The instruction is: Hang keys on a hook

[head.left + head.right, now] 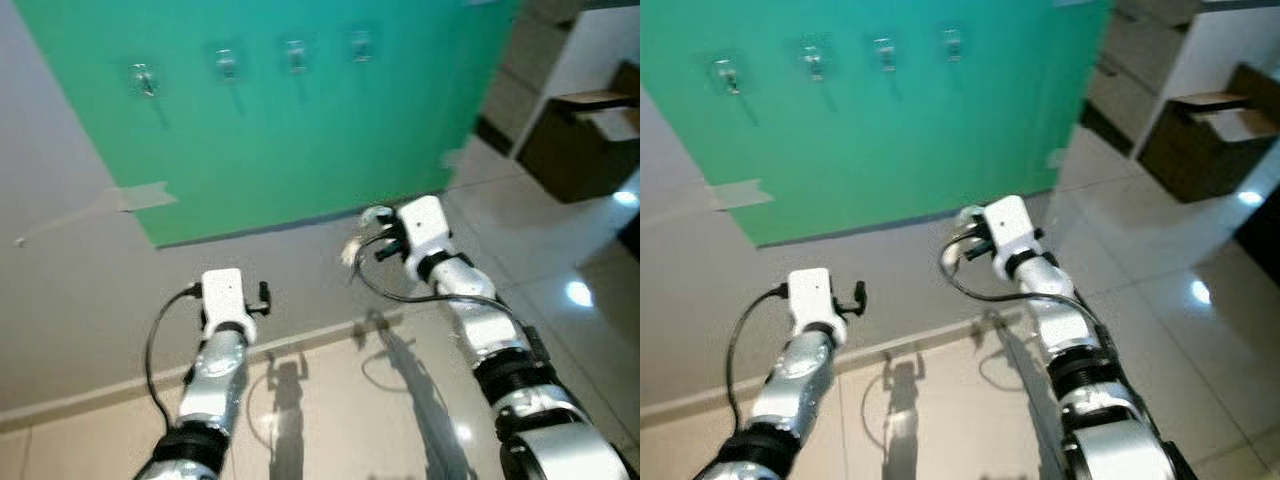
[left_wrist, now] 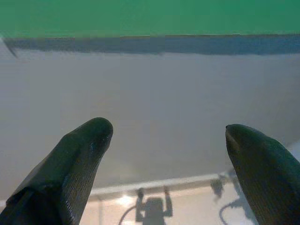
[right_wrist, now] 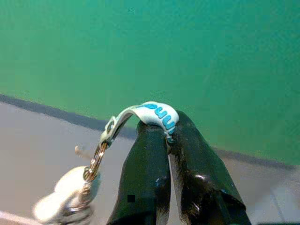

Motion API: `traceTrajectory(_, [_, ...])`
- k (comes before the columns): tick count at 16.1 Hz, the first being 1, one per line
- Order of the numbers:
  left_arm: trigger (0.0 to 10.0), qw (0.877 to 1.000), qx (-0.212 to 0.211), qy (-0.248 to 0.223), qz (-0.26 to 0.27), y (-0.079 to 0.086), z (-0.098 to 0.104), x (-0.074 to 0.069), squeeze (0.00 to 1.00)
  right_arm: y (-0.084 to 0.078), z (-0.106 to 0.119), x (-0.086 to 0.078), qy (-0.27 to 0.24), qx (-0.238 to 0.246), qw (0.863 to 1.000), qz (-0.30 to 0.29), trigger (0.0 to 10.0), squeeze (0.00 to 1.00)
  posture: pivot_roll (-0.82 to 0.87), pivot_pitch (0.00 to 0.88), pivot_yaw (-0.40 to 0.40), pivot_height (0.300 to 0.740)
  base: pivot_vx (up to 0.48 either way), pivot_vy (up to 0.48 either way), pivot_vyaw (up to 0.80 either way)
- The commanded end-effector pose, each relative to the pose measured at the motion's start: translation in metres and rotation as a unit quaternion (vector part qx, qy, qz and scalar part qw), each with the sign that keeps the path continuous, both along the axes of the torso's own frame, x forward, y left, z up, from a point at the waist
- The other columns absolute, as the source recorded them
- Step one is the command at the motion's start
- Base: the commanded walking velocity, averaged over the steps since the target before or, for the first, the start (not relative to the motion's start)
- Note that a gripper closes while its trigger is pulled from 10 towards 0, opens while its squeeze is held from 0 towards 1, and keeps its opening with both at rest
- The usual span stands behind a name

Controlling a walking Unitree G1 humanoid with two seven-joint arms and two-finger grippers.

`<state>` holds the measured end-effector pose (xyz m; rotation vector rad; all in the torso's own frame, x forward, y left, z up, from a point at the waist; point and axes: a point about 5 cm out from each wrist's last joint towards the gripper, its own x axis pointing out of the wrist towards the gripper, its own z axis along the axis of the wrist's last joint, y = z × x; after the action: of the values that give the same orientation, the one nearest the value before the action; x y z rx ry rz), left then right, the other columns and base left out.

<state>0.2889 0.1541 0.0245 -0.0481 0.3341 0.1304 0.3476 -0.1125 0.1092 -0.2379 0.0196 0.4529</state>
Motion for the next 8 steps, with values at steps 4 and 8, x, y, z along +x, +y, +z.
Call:
traceTrajectory(4, [10.0, 1.000, -0.020, -0.008, -0.017, -0.0144, 0.0036, 0.0031, 0.00, -0.0140, 0.0007, 0.0008, -0.008, -0.009, 1.000, -0.014, 0.0, 0.00, -0.14, 0.000, 0.022, 0.740, 0.402, 0.261, 0.00])
traceTrajectory(8, [10.0, 1.000, -0.012, -0.008, -0.027, -0.0183, 0.0039, 0.0040, 0.00, -0.0152, 0.0037, 0.0025, -0.013, -0.014, 1.000, -0.011, 0.0, 0.00, -0.15, 0.000, 0.022, 0.740, 0.100, 0.066, 0.00])
